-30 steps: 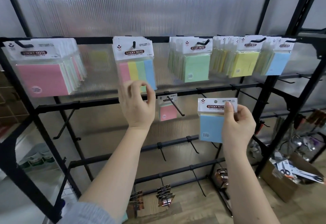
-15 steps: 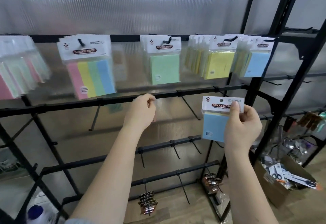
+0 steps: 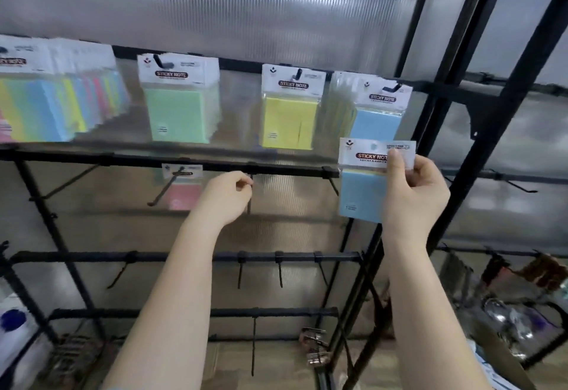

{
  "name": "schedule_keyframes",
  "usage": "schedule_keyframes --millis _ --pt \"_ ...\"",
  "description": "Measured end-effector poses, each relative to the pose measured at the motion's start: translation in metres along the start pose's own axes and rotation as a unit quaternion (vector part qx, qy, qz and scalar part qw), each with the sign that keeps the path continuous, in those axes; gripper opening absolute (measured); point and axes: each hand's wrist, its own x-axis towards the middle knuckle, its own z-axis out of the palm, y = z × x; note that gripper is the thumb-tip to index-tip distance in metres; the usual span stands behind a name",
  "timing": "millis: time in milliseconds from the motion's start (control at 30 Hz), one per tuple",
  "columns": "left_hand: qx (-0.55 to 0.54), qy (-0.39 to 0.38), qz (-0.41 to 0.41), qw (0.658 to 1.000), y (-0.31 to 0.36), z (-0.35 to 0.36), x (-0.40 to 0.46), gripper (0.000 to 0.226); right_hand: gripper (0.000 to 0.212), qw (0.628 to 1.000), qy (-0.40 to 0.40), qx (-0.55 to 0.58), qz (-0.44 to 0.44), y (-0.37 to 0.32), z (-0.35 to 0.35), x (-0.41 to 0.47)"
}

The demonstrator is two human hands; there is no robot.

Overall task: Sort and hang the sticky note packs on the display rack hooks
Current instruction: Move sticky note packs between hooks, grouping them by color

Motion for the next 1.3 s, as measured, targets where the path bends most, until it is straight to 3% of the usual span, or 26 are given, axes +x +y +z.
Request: schedule_keyframes --millis 467,1000,1300 --pt "0.034 0.017 -0.007 0.999 0.022 0.024 0.018 0.025 0.020 0.998 -0.017 0.050 0.033 -0.014 0.022 0.096" --pt "0.133 0.012 -0.031 0.991 0.005 0.029 0.045 0.033 0.017 0.999 0.008 0.015 0.035 0.011 0.050 0.113" --pt "0.129 0.019 -0.031 0.991 0.004 0.029 0.040 0.029 0.011 0.998 0.038 0.040 0.027 0.017 0.060 0.115"
